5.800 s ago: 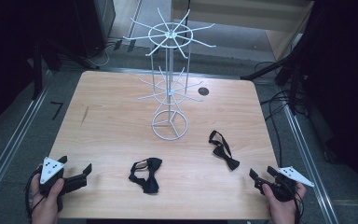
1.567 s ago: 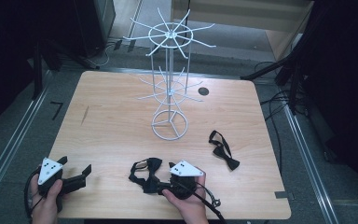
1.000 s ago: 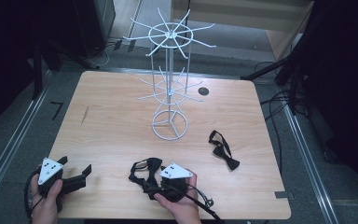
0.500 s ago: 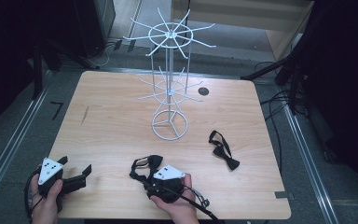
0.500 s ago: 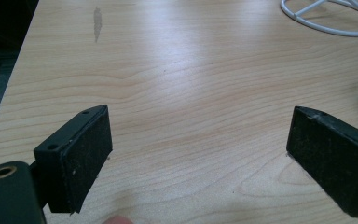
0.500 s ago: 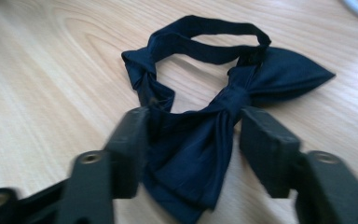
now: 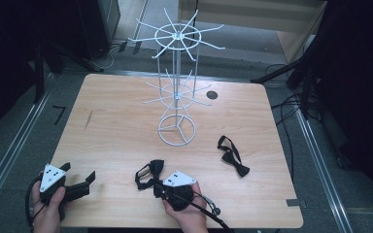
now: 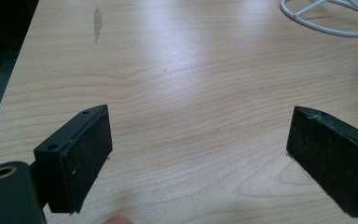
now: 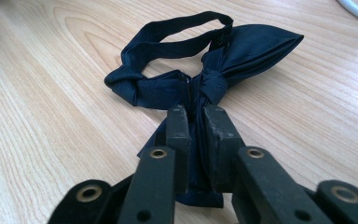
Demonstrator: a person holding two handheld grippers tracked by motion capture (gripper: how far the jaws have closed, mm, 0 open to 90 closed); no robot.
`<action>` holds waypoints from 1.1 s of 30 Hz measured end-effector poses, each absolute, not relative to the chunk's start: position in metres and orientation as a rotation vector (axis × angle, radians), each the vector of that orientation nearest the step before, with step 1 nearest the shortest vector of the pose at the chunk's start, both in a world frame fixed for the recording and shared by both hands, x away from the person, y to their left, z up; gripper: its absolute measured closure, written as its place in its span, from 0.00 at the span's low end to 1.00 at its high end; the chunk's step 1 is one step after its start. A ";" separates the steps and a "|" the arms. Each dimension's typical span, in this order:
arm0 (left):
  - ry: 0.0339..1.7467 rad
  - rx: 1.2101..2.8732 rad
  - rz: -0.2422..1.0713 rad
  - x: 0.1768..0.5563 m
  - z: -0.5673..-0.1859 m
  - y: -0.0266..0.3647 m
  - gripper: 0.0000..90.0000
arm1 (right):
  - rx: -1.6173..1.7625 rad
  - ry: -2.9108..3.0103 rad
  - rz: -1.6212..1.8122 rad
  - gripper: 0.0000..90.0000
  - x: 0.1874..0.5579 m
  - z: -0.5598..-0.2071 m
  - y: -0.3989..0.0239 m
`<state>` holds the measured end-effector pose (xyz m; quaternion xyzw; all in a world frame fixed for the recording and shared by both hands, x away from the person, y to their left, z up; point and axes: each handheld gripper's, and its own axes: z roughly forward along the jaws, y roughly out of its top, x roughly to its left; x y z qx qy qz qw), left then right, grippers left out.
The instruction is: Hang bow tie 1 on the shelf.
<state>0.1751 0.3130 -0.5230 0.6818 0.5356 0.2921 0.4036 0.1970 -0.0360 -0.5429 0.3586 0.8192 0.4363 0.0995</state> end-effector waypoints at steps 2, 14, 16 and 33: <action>1.352 1.719 0.737 0.175 -0.523 0.313 0.08 | 1.052 2.421 1.288 0.94 0.196 -0.543 -0.036; 1.352 1.720 0.735 0.175 -0.523 0.314 0.08 | 1.037 2.360 1.324 0.95 0.193 -0.539 -0.042; 1.351 1.720 0.736 0.175 -0.523 0.313 0.08 | 1.030 2.347 1.335 0.95 0.193 -0.538 -0.043; 1.350 1.721 0.735 0.175 -0.523 0.313 0.08 | 1.031 2.240 1.389 0.95 0.197 -0.519 -0.059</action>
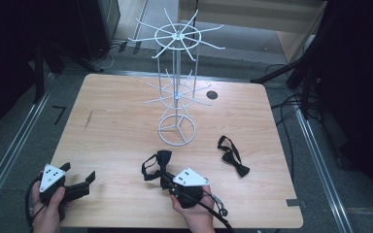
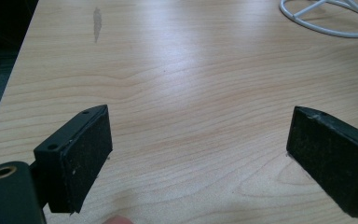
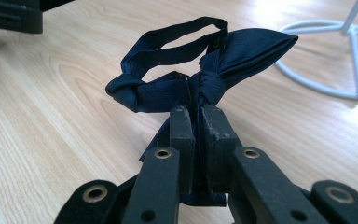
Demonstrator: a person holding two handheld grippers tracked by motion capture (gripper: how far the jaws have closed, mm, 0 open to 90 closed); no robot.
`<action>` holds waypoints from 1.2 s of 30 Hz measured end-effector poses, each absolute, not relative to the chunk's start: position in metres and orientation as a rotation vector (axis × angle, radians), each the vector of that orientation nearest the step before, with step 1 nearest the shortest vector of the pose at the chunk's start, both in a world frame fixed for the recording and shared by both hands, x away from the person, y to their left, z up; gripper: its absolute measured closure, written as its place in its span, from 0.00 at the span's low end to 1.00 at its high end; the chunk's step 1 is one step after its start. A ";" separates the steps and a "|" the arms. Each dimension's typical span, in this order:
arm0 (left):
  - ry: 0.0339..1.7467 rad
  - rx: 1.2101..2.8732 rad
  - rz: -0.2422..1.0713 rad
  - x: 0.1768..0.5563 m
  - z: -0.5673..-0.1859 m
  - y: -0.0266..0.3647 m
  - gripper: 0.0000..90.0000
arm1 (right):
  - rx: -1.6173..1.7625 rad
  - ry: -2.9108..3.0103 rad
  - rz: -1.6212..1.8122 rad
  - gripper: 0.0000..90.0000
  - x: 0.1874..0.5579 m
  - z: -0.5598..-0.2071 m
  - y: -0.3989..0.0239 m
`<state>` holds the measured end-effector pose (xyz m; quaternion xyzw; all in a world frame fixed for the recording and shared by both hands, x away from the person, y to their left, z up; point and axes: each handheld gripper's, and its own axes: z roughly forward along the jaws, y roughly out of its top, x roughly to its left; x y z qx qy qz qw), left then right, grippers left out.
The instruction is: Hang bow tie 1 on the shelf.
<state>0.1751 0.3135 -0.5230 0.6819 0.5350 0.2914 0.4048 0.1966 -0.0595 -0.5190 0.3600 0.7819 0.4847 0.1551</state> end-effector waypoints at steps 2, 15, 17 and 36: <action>1.350 1.721 0.736 0.175 -0.523 0.313 0.08 | 1.031 2.226 1.396 0.95 0.197 -0.516 -0.061; 1.350 1.722 0.735 0.175 -0.523 0.313 0.08 | 1.014 2.143 1.420 0.95 0.197 -0.499 -0.074; 1.350 1.721 0.735 0.175 -0.523 0.313 0.08 | 1.005 2.130 1.421 0.95 0.197 -0.496 -0.076; 1.350 1.722 0.737 0.175 -0.523 0.313 0.08 | 0.985 2.031 1.438 0.95 0.196 -0.476 -0.089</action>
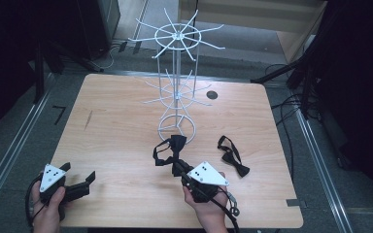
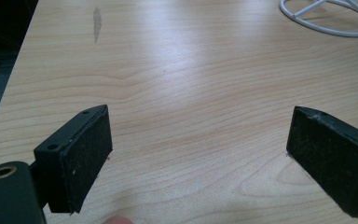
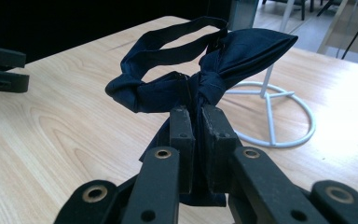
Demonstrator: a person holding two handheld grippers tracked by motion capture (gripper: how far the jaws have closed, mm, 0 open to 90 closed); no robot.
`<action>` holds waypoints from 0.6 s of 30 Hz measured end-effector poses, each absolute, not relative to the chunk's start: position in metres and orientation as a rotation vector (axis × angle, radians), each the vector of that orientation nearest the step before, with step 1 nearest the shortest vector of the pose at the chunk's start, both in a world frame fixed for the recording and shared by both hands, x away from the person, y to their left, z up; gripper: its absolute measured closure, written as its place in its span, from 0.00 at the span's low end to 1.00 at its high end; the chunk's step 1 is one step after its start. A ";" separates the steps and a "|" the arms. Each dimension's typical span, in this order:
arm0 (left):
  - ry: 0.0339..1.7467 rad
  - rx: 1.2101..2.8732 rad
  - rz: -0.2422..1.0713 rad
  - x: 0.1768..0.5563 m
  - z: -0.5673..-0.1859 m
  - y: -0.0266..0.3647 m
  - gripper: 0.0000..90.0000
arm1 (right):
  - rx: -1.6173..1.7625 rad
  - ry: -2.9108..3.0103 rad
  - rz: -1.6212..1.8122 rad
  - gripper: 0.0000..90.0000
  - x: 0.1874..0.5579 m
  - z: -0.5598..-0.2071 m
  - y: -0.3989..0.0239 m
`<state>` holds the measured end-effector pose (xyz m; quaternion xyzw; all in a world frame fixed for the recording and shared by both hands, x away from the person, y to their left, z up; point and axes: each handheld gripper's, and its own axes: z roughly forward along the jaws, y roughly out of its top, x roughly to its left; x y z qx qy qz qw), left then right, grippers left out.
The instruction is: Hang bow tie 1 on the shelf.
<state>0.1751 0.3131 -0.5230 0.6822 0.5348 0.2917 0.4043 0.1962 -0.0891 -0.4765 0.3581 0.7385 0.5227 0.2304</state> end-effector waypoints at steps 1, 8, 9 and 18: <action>1.350 1.722 0.738 0.175 -0.523 0.313 0.08 | 0.987 2.030 1.438 0.94 0.196 -0.476 -0.089; 1.352 1.723 0.737 0.175 -0.523 0.313 0.08 | 0.974 1.996 1.435 0.94 0.195 -0.470 -0.092; 1.351 1.723 0.737 0.175 -0.523 0.313 0.08 | 0.972 1.994 1.435 0.94 0.195 -0.469 -0.092; 1.353 1.724 0.740 0.175 -0.523 0.313 0.08 | 0.958 1.961 1.446 0.94 0.195 -0.460 -0.094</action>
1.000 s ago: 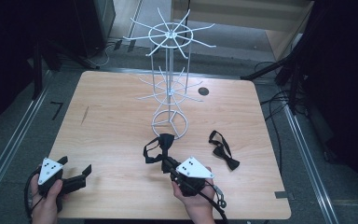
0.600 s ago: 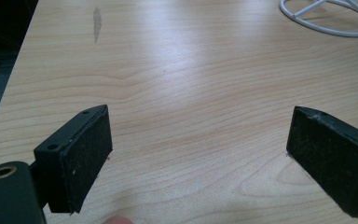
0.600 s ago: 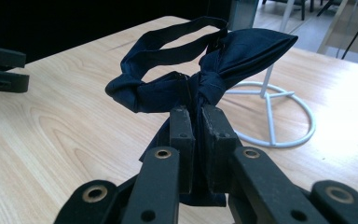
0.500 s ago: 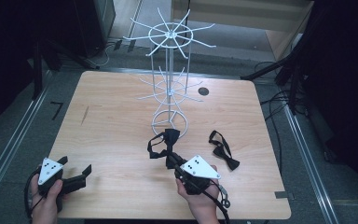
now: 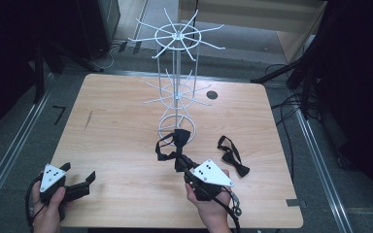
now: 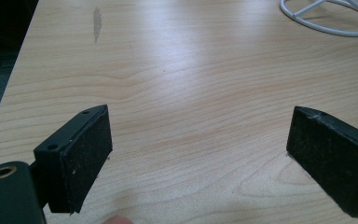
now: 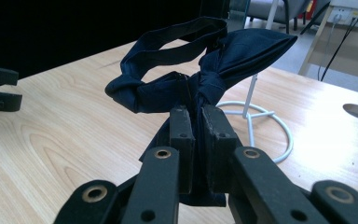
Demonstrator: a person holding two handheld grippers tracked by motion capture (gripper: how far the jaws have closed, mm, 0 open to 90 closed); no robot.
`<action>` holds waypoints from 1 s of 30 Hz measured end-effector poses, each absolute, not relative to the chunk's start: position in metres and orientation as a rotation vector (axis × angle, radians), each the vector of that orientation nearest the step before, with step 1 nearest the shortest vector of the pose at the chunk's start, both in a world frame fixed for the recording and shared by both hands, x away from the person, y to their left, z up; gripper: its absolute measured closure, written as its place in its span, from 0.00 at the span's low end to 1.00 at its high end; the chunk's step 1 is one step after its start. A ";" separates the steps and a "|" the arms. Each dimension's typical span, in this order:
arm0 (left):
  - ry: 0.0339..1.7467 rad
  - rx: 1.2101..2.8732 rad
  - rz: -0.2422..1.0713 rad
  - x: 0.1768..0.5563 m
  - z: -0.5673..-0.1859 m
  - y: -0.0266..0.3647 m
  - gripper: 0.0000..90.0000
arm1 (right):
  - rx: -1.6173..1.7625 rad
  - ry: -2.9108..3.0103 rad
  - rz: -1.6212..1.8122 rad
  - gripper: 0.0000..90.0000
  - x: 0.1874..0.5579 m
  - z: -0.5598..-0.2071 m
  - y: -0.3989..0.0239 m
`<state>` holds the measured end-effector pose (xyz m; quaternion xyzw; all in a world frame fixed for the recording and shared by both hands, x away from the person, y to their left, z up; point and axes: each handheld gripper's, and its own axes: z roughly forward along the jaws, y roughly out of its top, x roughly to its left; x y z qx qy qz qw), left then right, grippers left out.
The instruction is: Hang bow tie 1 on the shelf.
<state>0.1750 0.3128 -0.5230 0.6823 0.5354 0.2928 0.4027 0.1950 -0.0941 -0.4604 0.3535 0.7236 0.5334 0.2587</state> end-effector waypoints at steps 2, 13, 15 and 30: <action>1.352 1.723 0.738 0.175 -0.523 0.313 0.08 | 0.951 1.958 1.447 0.94 0.195 -0.458 -0.094; 1.352 1.721 0.737 0.175 -0.523 0.313 0.08 | 0.942 1.925 1.473 0.94 0.196 -0.448 -0.095; 1.352 1.722 0.736 0.175 -0.523 0.313 0.08 | 0.940 1.916 1.476 0.94 0.196 -0.446 -0.096; 1.352 1.721 0.735 0.175 -0.523 0.313 0.08 | 0.939 1.861 1.499 0.94 0.198 -0.432 -0.103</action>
